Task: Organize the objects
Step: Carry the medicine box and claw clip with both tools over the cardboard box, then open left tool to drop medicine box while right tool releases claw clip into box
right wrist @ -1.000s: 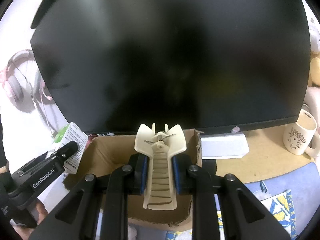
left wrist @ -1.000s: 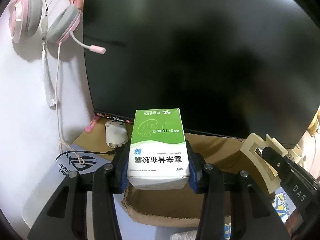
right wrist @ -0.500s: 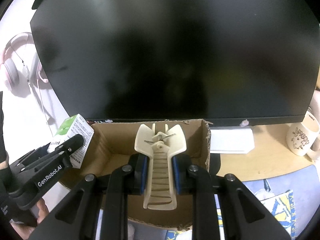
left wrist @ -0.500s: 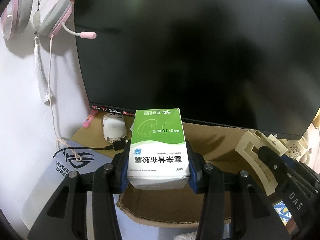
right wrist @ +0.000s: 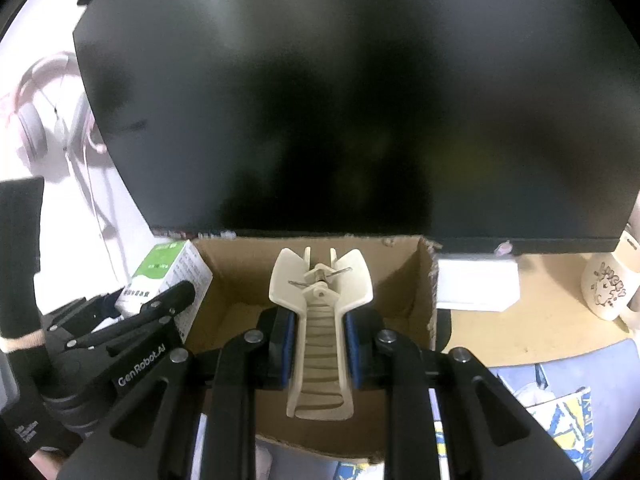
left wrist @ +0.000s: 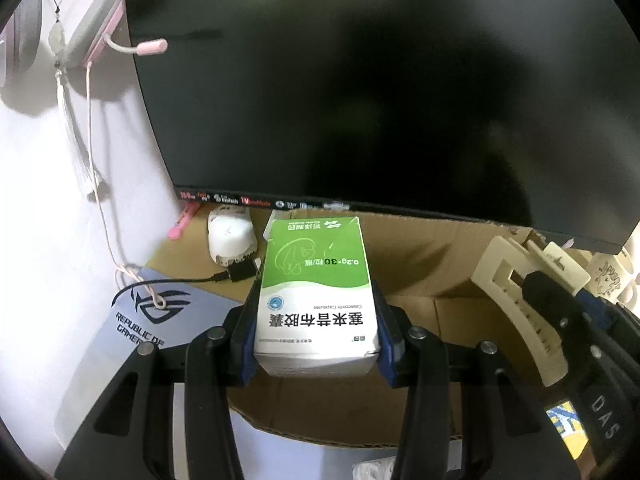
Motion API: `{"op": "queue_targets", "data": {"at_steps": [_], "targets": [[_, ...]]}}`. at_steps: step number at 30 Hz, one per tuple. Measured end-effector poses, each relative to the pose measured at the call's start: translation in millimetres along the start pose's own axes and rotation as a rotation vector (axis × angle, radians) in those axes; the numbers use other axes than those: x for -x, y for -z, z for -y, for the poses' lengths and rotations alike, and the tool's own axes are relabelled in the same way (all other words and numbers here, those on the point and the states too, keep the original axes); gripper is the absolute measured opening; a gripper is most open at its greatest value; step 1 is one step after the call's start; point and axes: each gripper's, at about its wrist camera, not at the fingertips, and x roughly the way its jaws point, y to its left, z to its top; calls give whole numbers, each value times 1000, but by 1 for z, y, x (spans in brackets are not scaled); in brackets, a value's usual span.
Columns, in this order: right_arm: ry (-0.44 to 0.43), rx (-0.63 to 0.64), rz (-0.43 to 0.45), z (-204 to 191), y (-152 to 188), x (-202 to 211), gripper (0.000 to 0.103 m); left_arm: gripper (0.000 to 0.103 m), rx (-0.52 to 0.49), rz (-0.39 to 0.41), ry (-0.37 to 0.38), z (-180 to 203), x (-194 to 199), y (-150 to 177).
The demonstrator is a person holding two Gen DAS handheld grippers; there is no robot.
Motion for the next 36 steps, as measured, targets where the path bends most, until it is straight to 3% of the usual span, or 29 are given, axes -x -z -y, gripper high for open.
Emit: {"op": "queue_targets", "data": {"at_steps": [8, 15, 17, 25, 28, 31, 36], "targets": [[-10, -34, -81, 6, 3, -13, 23, 46, 8, -23, 0, -1, -6, 1], [-25, -55, -92, 13, 6, -13, 25, 48, 4, -16, -32, -3, -2, 1], [-39, -41, -96, 12, 6, -12, 27, 65, 5, 0, -20, -5, 4, 0], [-52, 21, -93, -2, 7, -9, 56, 82, 3, 85, -30, -17, 40, -8], [-46, 30, -66, -6, 4, -3, 70, 98, 17, 116, -63, -22, 54, -9], [-64, 29, -43, -8, 2, 4, 88, 100, 32, 143, -87, -30, 64, -10], [-40, 32, -2, -11, -3, 17, 103, 103, 83, 124, -63, -44, 70, -12]]}}
